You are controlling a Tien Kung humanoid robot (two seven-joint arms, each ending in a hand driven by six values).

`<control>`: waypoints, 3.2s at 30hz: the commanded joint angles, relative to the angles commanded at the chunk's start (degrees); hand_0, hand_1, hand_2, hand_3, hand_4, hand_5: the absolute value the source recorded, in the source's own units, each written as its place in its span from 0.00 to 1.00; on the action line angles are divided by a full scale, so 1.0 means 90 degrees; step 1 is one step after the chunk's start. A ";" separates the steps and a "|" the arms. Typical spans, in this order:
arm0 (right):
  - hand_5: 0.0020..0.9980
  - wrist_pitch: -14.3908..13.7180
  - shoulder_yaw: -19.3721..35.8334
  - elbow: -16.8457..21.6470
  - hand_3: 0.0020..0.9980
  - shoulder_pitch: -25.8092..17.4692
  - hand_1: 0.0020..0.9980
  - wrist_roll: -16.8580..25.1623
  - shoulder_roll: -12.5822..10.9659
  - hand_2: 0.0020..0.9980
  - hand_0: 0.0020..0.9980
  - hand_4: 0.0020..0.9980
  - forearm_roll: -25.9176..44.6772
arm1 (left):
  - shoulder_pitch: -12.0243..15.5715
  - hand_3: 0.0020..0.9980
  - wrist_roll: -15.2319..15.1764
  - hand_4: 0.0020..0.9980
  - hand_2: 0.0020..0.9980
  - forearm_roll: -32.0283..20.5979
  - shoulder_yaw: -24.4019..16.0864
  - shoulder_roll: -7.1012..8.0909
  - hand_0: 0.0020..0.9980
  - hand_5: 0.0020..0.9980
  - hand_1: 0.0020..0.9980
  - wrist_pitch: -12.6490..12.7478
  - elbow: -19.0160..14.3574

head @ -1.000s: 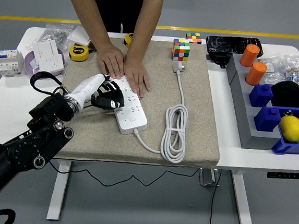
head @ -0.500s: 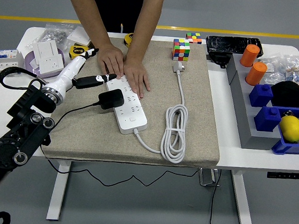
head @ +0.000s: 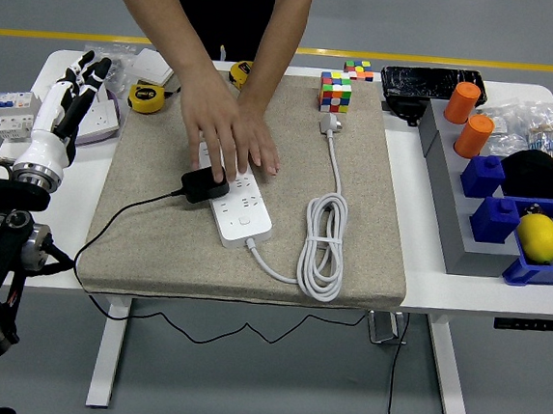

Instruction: Pick up the plug,place it near the board,insert it into the board,press the button

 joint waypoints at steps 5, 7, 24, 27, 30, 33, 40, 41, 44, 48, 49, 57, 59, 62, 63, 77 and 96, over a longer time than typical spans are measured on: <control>0.78 0.0001 -0.0003 0.0000 0.67 0.0002 0.71 0.0010 0.0005 0.70 0.79 1.00 0.0017 | 0.0073 1.00 0.0013 1.00 1.00 0.0026 -0.0169 0.0014 1.00 0.85 1.00 -0.0016 0.0035; 0.78 0.0002 -0.0009 0.0000 0.67 0.0012 0.71 0.0016 0.0006 0.70 0.79 1.00 0.0027 | 0.0088 1.00 0.0016 1.00 1.00 0.0049 -0.0225 0.0009 1.00 0.85 1.00 -0.0026 0.0028; 0.77 -0.0004 -0.0002 0.0000 0.67 0.0001 0.71 0.0002 -0.0009 0.70 0.79 1.00 -0.0050 | 0.0069 1.00 0.0090 1.00 1.00 0.0255 -0.0311 0.0050 1.00 0.83 1.00 -0.0119 0.0035; 0.78 -0.0006 -0.0005 0.0000 0.67 -0.0003 0.71 0.0000 -0.0017 0.70 0.79 1.00 -0.0055 | 0.0081 1.00 0.0102 1.00 1.00 0.0268 -0.0306 0.0062 1.00 0.83 1.00 -0.0134 0.0051; 0.78 -0.0006 -0.0015 0.0000 0.67 -0.0013 0.71 -0.0002 -0.0019 0.70 0.79 1.00 -0.0049 | 0.0087 1.00 0.0113 1.00 1.00 0.0280 -0.0288 0.0071 1.00 0.83 1.00 -0.0147 0.0089; 0.78 -0.0005 -0.0027 0.0000 0.67 -0.0017 0.71 0.0000 -0.0017 0.70 0.79 1.00 -0.0041 | 0.0109 1.00 0.0132 1.00 1.00 0.0310 -0.0245 0.0089 1.00 0.82 1.00 -0.0167 0.0092; 0.77 -0.0005 -0.0044 0.0000 0.67 -0.0021 0.71 -0.0001 -0.0027 0.70 0.79 1.00 -0.0036 | 0.0108 1.00 0.0152 1.00 1.00 0.0351 -0.0216 0.0106 1.00 0.81 1.00 -0.0180 0.0088; 0.77 -0.0006 -0.0044 0.0000 0.67 -0.0015 0.71 -0.0001 -0.0029 0.70 0.79 1.00 -0.0035 | 0.0100 1.00 0.0155 1.00 1.00 0.0355 -0.0217 0.0109 1.00 0.81 1.00 -0.0182 0.0088; 0.78 -0.0007 -0.0041 0.0000 0.67 -0.0005 0.71 -0.0001 -0.0028 0.70 0.79 1.00 -0.0034 | 0.0082 1.00 0.0160 1.00 1.00 0.0368 -0.0219 0.0110 1.00 0.81 1.00 -0.0185 0.0089; 0.78 -0.0008 -0.0031 0.0000 0.67 0.0004 0.71 -0.0001 -0.0026 0.70 0.79 1.00 -0.0034 | 0.0059 1.00 0.0180 1.00 1.00 0.0424 -0.0206 0.0112 1.00 0.81 1.00 -0.0190 0.0091; 0.77 -0.0008 -0.0030 0.0000 0.67 0.0007 0.71 0.0000 -0.0026 0.70 0.79 1.00 -0.0030 | 0.0050 1.00 0.0192 1.00 1.00 0.0462 -0.0190 0.0122 1.00 0.81 1.00 -0.0190 0.0090; 0.77 -0.0011 -0.0029 0.0000 0.67 0.0028 0.71 0.0005 -0.0028 0.70 0.79 1.00 -0.0012 | -0.0181 1.00 0.0598 1.00 1.00 0.1646 0.0342 0.0553 1.00 0.79 1.00 -0.0320 0.0195; 0.77 -0.0012 -0.0028 0.0000 0.67 0.0033 0.71 0.0006 -0.0029 0.70 0.79 1.00 -0.0011 | -0.0265 1.00 0.0684 1.00 1.00 0.1971 0.0579 0.0679 1.00 0.79 1.00 -0.0361 0.0241; 0.78 -0.0011 -0.0030 0.0000 0.67 0.0037 0.71 0.0007 -0.0027 0.70 0.79 1.00 -0.0007 | -0.0374 1.00 0.0754 1.00 0.99 0.2298 0.0881 0.0788 1.00 0.75 1.00 -0.0393 0.0302; 0.78 -0.0011 -0.0029 0.0000 0.67 0.0038 0.71 0.0005 -0.0025 0.70 0.79 1.00 -0.0010 | -0.0410 1.00 0.0769 1.00 0.99 0.2365 0.0985 0.0817 1.00 0.75 1.00 -0.0407 0.0322; 0.78 -0.0013 -0.0070 0.0000 0.67 0.0034 0.71 0.0001 -0.0039 0.70 0.79 1.00 0.0011 | -0.0728 0.98 0.0747 1.00 0.97 0.2488 0.2095 0.0886 1.00 0.70 1.00 -0.0408 0.0430; 0.78 -0.0020 -0.0105 0.0000 0.67 -0.0001 0.71 -0.0013 -0.0061 0.70 0.79 1.00 0.0010 | -0.1545 0.85 0.0636 1.00 0.85 0.2826 0.3805 0.0609 0.90 0.50 0.90 -0.0188 0.1657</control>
